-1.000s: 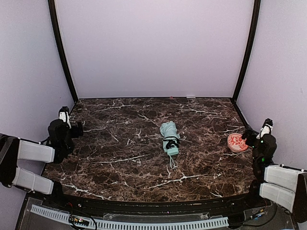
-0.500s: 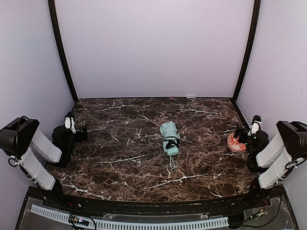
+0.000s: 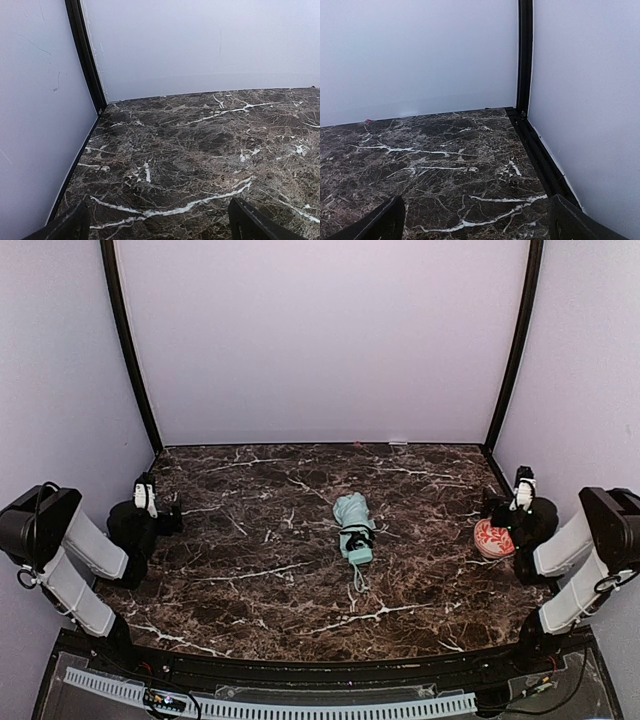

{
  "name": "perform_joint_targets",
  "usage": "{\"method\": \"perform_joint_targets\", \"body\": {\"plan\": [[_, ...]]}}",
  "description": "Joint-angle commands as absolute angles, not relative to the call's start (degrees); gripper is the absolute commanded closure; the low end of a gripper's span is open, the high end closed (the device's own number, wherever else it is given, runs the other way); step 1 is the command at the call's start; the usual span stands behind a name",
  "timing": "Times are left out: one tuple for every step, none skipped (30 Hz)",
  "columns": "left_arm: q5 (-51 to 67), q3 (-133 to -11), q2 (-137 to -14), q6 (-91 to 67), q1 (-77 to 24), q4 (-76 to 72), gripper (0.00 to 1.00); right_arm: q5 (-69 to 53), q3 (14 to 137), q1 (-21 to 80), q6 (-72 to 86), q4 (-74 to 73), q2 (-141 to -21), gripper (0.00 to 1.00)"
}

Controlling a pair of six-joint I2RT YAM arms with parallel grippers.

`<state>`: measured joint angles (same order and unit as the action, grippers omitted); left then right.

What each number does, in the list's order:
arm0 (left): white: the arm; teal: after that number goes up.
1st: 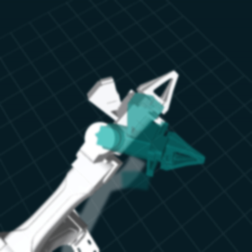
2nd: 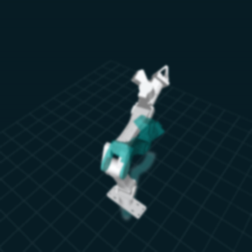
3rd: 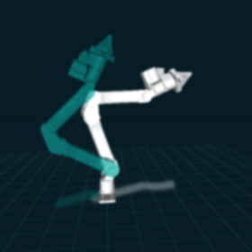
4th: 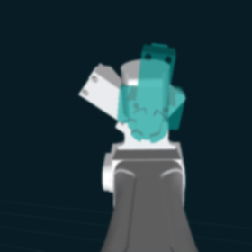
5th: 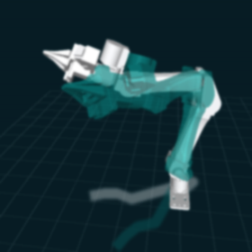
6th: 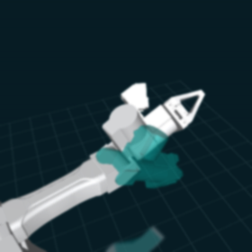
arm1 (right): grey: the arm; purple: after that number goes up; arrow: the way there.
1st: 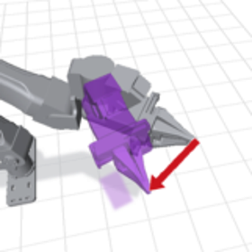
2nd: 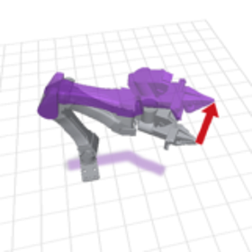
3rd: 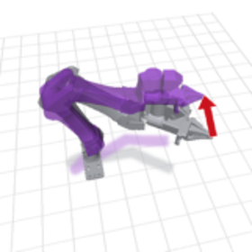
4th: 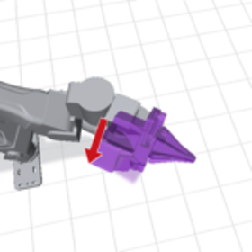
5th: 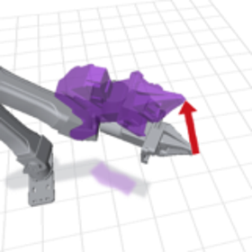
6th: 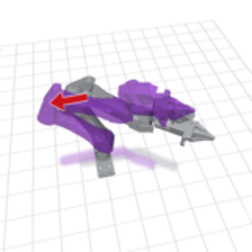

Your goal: Put away the umbrella

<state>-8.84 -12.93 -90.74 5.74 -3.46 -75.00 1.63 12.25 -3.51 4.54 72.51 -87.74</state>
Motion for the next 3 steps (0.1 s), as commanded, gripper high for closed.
{"method": "perform_joint_targets", "body": {"plan": [[-8.7,-13.6,-90.4,5.7,-3.0,-76.2,0.01,-0.1,13.5,-3.7,3.4,72.7,-87.8,0.00],[-8.8,-13.7,-90.4,5.7,-3.0,-76.1,0.01,-0.1,13.5,-3.7,3.4,72.8,-87.8,0.00],[-8.8,-13.8,-90.4,5.5,-2.9,-76.0,0.01,-0.1,13.4,-3.7,3.4,72.9,-87.8,0.00]]}}
